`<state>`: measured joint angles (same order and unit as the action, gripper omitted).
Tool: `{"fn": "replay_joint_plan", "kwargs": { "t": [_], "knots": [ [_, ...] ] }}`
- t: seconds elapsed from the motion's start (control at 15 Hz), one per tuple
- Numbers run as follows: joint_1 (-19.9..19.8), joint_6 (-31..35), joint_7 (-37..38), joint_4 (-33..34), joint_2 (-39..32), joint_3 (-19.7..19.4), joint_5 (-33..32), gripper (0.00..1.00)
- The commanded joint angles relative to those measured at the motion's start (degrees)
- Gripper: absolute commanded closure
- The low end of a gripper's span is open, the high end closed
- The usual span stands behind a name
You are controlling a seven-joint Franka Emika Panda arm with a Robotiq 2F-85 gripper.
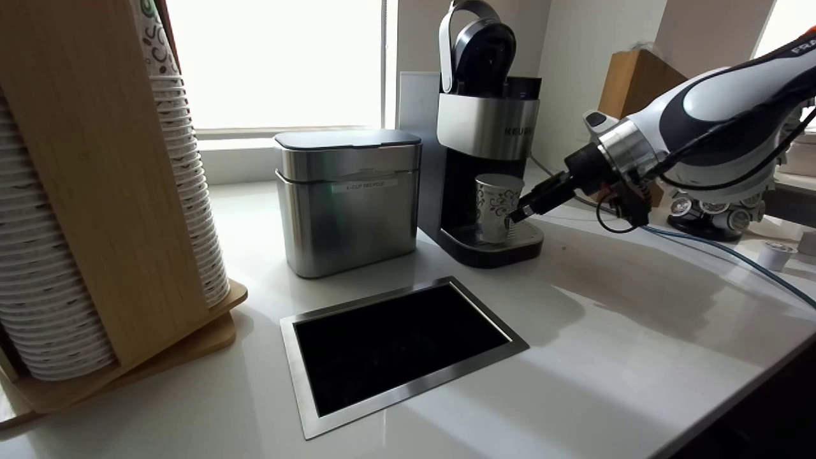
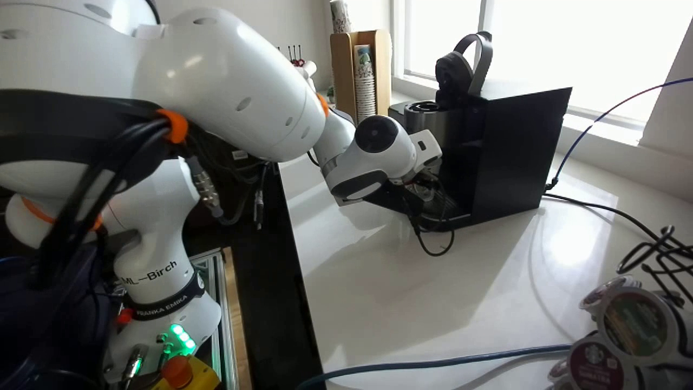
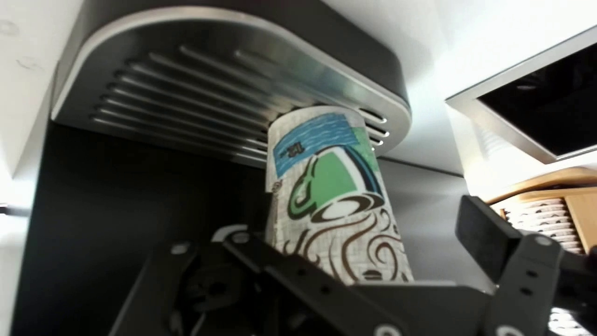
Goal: Remove the cup from the coffee maker
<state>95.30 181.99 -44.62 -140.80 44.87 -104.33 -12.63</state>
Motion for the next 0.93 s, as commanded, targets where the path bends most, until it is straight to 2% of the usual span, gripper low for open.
{"fn": "replay_joint_plan", "kwargs": {
  "t": [0.0,0.2,0.33,0.6,0.8,0.87],
  "knots": [
    [-10.38,1.69,5.07,-6.98,-7.71,5.34,-0.61,0.0],
    [-20.03,-0.12,9.19,-11.39,-13.92,11.29,0.46,0.0],
    [-29.66,-4.32,11.12,-14.45,-14.61,18.91,-0.4,0.0],
    [-46.8,-18.68,5.16,-17.51,-12.27,34.9,-4.6,0.0],
    [-59.84,-32.95,7.11,-16.64,-8.53,46.21,-15.11,0.0],
    [-63.02,-37.48,4.74,-16.47,-7.69,49.48,-15.17,0.0]
  ]
}}
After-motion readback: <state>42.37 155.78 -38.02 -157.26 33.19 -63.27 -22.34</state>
